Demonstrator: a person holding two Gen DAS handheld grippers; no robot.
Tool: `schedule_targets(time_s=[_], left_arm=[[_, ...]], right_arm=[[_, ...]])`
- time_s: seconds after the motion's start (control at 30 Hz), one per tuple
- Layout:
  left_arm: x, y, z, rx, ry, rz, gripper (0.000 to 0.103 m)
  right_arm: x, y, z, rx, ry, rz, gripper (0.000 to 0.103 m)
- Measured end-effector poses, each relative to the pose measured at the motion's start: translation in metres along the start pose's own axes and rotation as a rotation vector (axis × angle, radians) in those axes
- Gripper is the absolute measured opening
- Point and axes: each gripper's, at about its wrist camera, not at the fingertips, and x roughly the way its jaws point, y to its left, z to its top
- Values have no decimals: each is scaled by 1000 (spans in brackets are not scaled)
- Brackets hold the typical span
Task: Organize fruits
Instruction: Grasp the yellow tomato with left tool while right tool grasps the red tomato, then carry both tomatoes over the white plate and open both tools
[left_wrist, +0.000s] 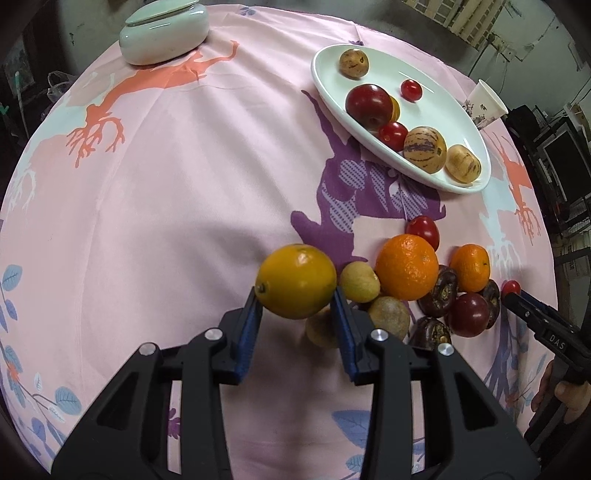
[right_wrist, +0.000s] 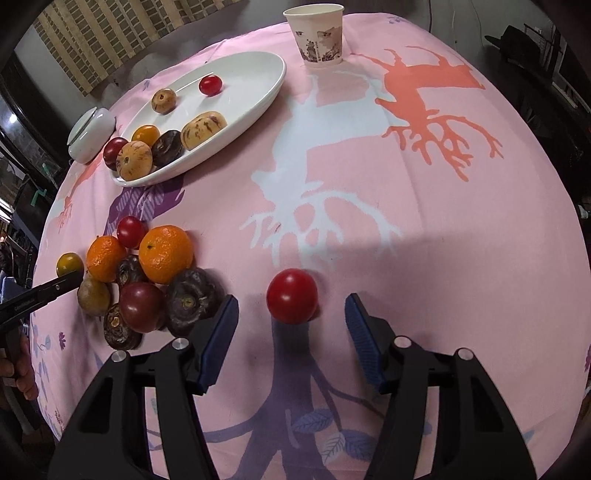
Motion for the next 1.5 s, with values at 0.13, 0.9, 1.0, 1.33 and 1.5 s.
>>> schedule_targets(time_s=[0.13,0.9,1.0,1.33,1.5], left_arm=[[1,7,1,-22,6,-15,39],[16,9,19,-38,-2,5,57],[21,6,25,-27,-2,11,56],[17,-5,25,6,-12,11,42],[-7,-5,27,3,-49,-25,42]], right_arm=[[6,5,6,-22,-4,-34,28],[-19,13,2,-19,-7,83,27],[-19,12,2,-17,-4,85,27],[-17,12,2,-15,0,93,27],[-24,18,12,-24,-26,115,27]])
